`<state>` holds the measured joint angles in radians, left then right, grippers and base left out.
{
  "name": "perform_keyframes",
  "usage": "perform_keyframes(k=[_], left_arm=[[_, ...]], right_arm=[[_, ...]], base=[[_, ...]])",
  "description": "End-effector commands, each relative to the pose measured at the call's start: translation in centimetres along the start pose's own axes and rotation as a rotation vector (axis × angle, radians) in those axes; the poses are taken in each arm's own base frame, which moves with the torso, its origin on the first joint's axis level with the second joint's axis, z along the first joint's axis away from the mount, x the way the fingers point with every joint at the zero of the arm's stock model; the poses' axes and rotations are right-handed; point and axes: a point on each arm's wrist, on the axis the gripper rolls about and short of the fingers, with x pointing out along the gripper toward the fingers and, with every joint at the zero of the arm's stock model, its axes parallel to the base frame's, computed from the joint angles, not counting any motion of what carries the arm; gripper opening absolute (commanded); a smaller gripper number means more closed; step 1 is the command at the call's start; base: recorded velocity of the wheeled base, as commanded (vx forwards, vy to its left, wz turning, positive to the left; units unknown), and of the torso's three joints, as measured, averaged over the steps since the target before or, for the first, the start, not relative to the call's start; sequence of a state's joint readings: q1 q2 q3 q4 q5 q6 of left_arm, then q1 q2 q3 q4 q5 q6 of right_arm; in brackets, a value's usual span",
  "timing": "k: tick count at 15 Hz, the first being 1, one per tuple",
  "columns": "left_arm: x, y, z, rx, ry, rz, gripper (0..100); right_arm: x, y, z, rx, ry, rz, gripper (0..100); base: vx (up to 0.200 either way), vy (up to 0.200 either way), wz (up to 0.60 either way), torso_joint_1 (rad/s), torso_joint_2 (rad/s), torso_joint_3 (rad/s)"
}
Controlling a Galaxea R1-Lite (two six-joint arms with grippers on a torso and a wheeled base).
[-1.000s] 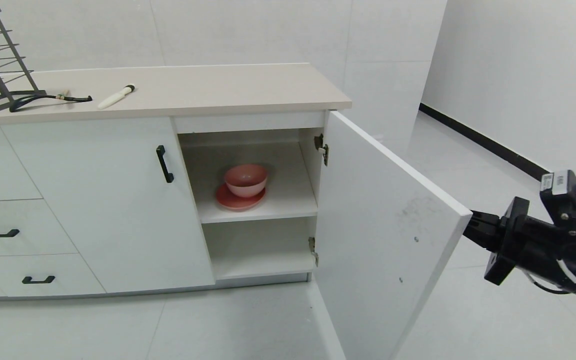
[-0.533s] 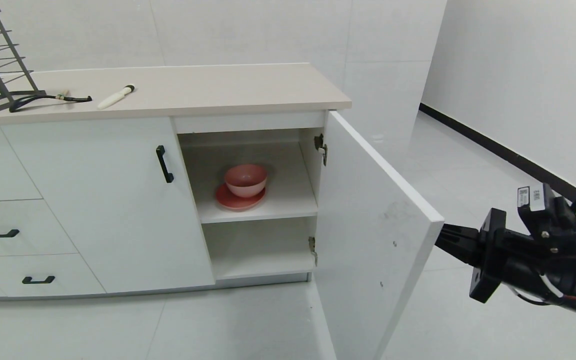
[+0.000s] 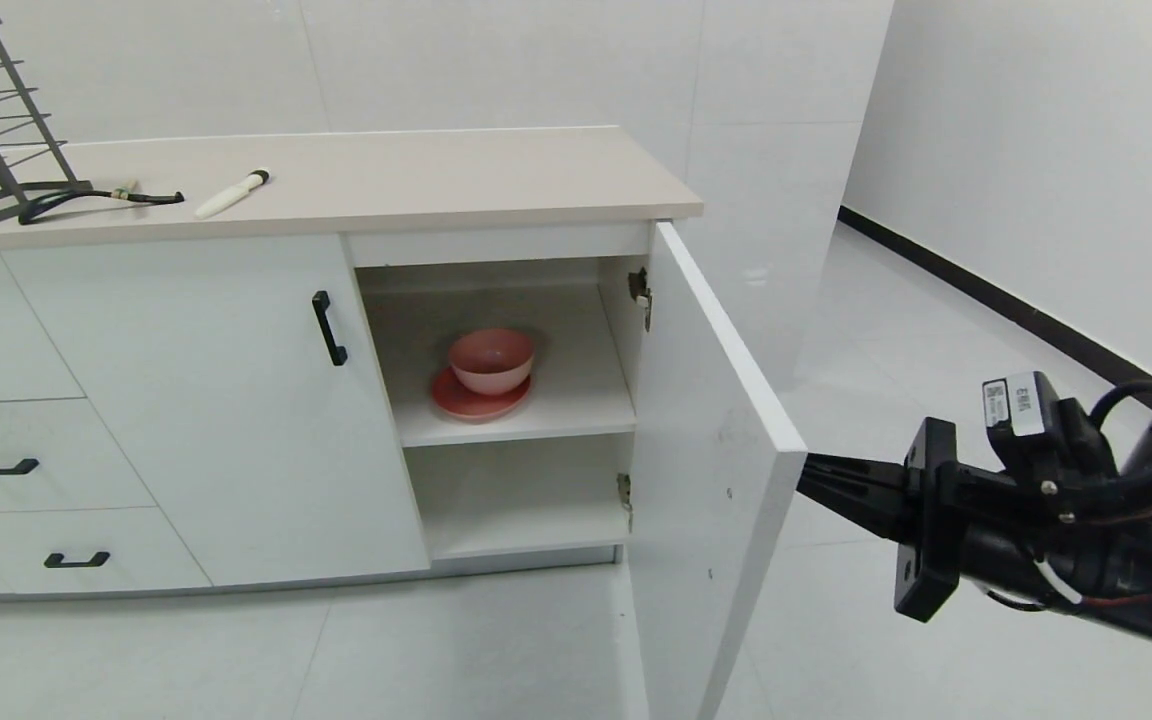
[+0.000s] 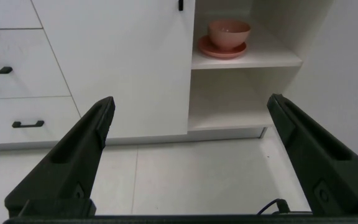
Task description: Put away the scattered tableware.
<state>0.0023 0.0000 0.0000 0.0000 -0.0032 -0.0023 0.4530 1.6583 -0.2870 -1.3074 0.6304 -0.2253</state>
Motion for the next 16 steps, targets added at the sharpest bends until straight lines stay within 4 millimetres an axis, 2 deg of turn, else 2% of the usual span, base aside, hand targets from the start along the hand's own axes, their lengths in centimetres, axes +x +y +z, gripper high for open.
perform_keyframes(k=[1,2,3,4,5,6,10,16], left_arm=[[0.0,0.0,0.0,-0.001,0.000,0.001,100],[0.0,0.0,0.0,-0.001,0.000,0.001,100],[0.0,0.0,0.0,-0.001,0.000,0.001,100],[0.0,0.0,0.0,-0.001,0.000,0.001,100],[0.0,0.0,0.0,-0.001,0.000,0.001,100],[0.0,0.0,0.0,-0.001,0.000,0.001,100],[0.0,0.0,0.0,-0.001,0.000,0.001,100],[0.0,0.0,0.0,-0.001,0.000,0.001,100]], right_arm=[[1.8,-0.3,-0.2,-0.001,-0.005,0.030,0],[1.9,-0.3,-0.2,-0.001,-0.005,0.031,0],[3.6,0.0,-0.2,-0.004,-0.016,0.076,0],[4.5,0.2,-0.3,-0.004,-0.019,0.096,0],[4.6,0.2,-0.3,-0.005,-0.019,0.099,0],[5.7,0.0,-0.6,-0.007,-0.021,0.098,0],[7.8,0.2,-1.3,-0.005,-0.031,0.104,0],[11.8,-1.7,-1.8,-0.034,-0.078,0.092,0]], base=[[0.000,0.000,0.00,0.000,0.00,0.000],[0.000,0.000,0.00,0.000,0.00,0.000],[0.000,0.000,0.00,0.000,0.00,0.000],[0.000,0.000,0.00,0.000,0.00,0.000],[0.000,0.000,0.00,0.000,0.00,0.000],[0.000,0.000,0.00,0.000,0.00,0.000],[0.000,0.000,0.00,0.000,0.00,0.000],[0.000,0.000,0.00,0.000,0.00,0.000]])
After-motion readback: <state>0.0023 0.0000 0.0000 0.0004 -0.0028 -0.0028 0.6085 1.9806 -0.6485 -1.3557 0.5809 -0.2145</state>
